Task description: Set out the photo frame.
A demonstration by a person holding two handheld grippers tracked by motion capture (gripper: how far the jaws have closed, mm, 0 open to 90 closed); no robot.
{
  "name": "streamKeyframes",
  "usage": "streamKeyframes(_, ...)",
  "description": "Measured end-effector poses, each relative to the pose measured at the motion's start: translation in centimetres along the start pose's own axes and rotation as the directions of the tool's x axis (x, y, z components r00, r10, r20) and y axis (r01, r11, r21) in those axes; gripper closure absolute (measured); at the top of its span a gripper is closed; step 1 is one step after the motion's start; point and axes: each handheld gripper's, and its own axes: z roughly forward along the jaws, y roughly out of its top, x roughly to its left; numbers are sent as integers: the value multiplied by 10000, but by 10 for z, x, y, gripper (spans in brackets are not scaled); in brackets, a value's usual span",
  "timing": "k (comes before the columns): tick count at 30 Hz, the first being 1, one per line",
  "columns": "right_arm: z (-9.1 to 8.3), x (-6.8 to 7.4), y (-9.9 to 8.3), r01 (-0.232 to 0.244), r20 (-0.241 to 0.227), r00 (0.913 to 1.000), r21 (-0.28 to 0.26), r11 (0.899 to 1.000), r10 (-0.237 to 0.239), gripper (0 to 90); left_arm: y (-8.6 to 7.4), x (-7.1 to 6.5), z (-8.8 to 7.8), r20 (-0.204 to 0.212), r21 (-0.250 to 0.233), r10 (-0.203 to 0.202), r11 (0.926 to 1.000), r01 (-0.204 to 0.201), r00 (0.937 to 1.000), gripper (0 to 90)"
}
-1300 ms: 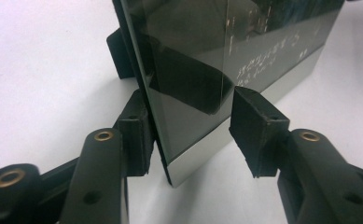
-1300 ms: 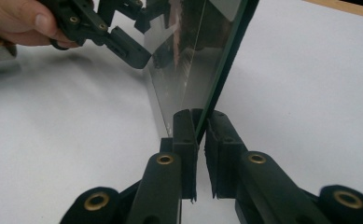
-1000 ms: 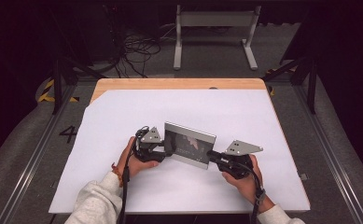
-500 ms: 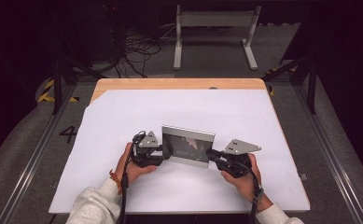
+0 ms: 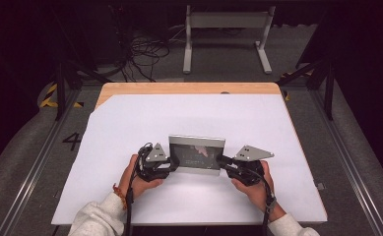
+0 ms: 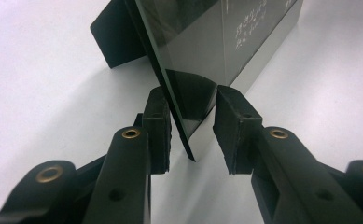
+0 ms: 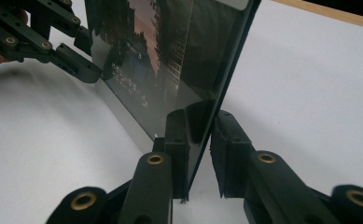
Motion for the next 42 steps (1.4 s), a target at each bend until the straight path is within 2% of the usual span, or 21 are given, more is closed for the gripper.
streamKeyframes(11, 2, -2, -1, 56, -59, 10000, 111, 9999, -55, 770, -1, -2, -1, -61, 73, 30, 10000, -30, 10000, 682)
streamKeyframes(15, 3, -1, -1, 159, -18, 9999, 154, 9998, -159, 770, -1, -1, 0, -19, 68, 175, 9998, -174, 9998, 683)
streamKeyframes(24, 0, -1, 1, 340, 48, 9994, 202, 9992, -342, 784, -1, -4, -4, -281, 81, 335, 9994, -333, 9990, 696)
streamKeyframes(27, -3, 0, 1, 568, 251, 9980, 193, 9982, -573, 806, 0, -5, -6, -373, 77, 415, 9991, -412, 9984, 701)
streamKeyframes(28, -7, 2, 2, 845, 484, 9952, 108, 9964, -849, 809, 0, -6, -9, -425, 26, 415, 9991, -414, 9982, 693)
streamKeyframes(32, -13, 2, 4, 952, 493, 9942, 39, 9954, -953, 805, -1, -6, -14, -519, -95, 450, 9989, -456, 9976, 689)
streamKeyframes(34, -17, 4, 3, 1242, 439, 9912, 166, 9921, -1248, 792, -1, -8, -21, -598, -256, 450, 9986, -466, 9972, 682)
streamKeyframes(37, -20, 5, 2, 1381, 430, 9893, 242, 9901, -1391, 785, -3, -11, -26, -701, -297, 554, 9979, -576, 9960, 675)
streamKeyframes(42, -30, 6, -1, 1567, 687, 9850, 302, 9872, -1584, 773, -9, -17, -38, -733, -383, 771, 9961, -801, 9943, 670)
